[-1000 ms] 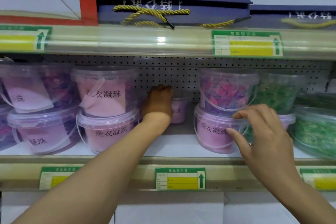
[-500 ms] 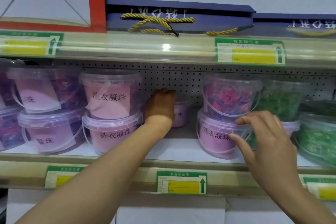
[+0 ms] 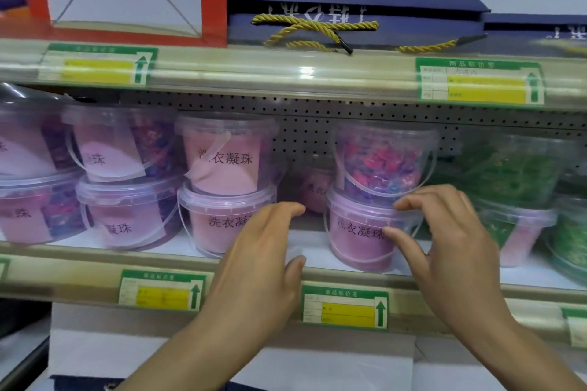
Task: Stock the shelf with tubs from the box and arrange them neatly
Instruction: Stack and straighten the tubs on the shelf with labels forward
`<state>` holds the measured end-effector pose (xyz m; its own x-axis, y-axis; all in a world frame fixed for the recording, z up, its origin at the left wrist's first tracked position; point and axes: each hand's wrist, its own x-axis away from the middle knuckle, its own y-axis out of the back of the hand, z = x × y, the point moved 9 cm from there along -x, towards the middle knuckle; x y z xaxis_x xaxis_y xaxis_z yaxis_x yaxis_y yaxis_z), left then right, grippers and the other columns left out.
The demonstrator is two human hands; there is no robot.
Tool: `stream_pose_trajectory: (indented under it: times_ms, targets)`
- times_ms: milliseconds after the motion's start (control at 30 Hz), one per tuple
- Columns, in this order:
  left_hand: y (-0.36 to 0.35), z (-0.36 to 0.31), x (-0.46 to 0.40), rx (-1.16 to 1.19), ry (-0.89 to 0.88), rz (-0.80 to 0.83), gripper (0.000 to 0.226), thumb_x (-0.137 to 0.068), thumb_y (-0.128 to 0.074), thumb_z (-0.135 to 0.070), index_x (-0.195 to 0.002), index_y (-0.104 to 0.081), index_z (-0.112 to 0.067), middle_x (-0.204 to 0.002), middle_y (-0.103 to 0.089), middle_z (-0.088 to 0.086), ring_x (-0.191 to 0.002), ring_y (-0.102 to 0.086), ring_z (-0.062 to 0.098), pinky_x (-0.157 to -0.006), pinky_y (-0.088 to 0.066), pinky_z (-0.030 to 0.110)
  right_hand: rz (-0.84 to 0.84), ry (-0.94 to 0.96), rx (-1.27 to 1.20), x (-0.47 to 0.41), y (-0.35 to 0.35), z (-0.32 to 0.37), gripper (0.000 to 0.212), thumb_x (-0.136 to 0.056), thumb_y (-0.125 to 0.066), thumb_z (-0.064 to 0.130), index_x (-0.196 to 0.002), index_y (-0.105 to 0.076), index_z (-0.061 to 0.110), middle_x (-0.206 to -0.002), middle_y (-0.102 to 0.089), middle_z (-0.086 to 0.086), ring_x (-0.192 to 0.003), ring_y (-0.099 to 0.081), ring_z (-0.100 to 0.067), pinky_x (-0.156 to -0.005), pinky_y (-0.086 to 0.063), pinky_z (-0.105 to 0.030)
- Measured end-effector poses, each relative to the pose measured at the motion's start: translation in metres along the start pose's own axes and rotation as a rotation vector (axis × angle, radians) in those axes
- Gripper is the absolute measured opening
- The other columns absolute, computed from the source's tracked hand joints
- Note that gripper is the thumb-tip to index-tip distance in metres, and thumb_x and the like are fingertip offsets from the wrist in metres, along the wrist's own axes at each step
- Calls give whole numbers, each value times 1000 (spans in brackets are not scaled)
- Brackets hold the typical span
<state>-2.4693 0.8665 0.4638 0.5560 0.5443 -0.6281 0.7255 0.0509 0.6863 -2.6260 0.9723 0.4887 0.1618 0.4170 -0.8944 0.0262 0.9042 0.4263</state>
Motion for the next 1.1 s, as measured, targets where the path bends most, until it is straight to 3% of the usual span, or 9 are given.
stream_pose_trajectory:
  times_ms: [133, 433, 600, 767, 867, 1000, 1100]
  targets:
    - [9, 9, 9, -1, 11, -8, 53, -89, -58, -23, -135, -34, -33, -134, -40, -18, -119, -44, 2, -94, -41, 20, 9, 16, -40, -5, -15, 19, 24, -74, -72, 25, -91, -59, 14, -95, -55, 1, -89, -52, -20, -51, -48, -37]
    - [6, 18, 11, -5, -2, 36, 50, -86, -61, -20, -130, -41, -32, -127, -44, -19, -113, -47, 3, -94, -39, 22, 4, 8, -27, -9, -29, 35, 27, -72, -77, 22, -91, -60, 15, -95, -55, 2, -89, -51, -17, -45, -47, -34]
    - [8, 19, 10, 27, -30, 23, 54, -84, -63, -18, -132, -41, -31, -130, -43, -18, -115, -47, 3, -94, -40, 20, 4, 17, -52, -7, -27, 42, 27, -72, -77, 19, -92, -60, 14, -95, -55, 2, -90, -51, -16, -53, -49, -32]
    - [11, 17, 5, 18, -118, -27, 61, -75, -71, -8, -131, -49, -19, -136, -48, -7, -122, -49, 10, -98, -40, 23, 37, -3, -73, -7, -29, 43, 27, -74, -77, 15, -94, -60, 11, -98, -54, 0, -91, -54, -19, -63, -51, -34]
    - [9, 15, 0, 33, -161, -43, 63, -73, -72, -7, -132, -49, -16, -137, -47, -5, -126, -46, 11, -101, -40, 24, 62, -19, -101, -6, -29, 44, 30, -73, -78, 13, -97, -59, 10, -99, -52, 0, -91, -53, -17, -71, -47, -27]
    - [6, 17, -8, 32, -203, -32, 65, -70, -74, -7, -130, -51, -15, -138, -49, -3, -128, -45, 13, -104, -34, 20, 22, -179, -224, -7, -15, 39, 44, -74, -77, 27, -108, -50, 18, -106, -49, 5, -95, -49, -4, -84, -40, -12]
    - [7, 16, -11, 56, -205, -17, 61, -74, -73, -11, -130, -50, -19, -139, -45, -8, -128, -44, 10, -102, -39, 23, 7, -479, -462, -15, -13, 15, 69, -71, -74, 41, -124, -35, 22, -127, -47, 6, -117, -46, -8, -100, -38, -25]
